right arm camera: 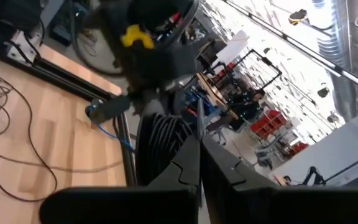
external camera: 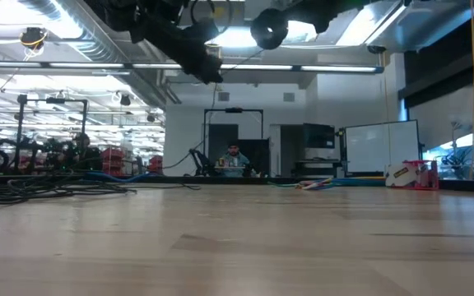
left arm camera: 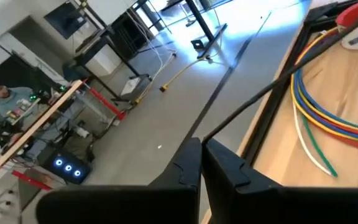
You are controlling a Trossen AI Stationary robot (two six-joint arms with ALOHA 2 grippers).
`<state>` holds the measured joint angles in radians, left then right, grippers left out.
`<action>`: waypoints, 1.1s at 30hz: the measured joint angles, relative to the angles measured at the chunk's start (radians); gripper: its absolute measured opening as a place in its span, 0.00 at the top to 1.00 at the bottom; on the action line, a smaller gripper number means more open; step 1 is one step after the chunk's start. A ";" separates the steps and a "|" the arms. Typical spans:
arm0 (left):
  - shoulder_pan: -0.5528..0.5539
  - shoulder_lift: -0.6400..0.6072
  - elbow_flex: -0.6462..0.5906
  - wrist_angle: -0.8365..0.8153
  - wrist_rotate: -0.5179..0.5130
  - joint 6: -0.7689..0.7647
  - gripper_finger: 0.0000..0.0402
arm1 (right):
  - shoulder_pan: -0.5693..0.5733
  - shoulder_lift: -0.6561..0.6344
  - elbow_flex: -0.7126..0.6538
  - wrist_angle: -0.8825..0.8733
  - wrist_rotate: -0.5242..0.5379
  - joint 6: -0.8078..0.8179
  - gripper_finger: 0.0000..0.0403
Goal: Coiling cords
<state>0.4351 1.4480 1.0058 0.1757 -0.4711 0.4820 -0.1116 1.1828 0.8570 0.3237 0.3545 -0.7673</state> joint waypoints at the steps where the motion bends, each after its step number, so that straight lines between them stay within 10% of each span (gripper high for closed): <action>1: 0.007 -0.013 0.000 -0.006 0.001 0.000 0.99 | 0.001 0.000 0.000 -0.005 0.004 0.000 0.98; 33: -0.155 -0.161 0.000 0.118 -0.001 0.023 0.99 | -0.065 0.115 0.000 0.011 0.019 0.004 1.00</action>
<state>0.2804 1.2869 1.0054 0.2932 -0.4721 0.5047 -0.1763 1.2976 0.8570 0.3351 0.3737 -0.7635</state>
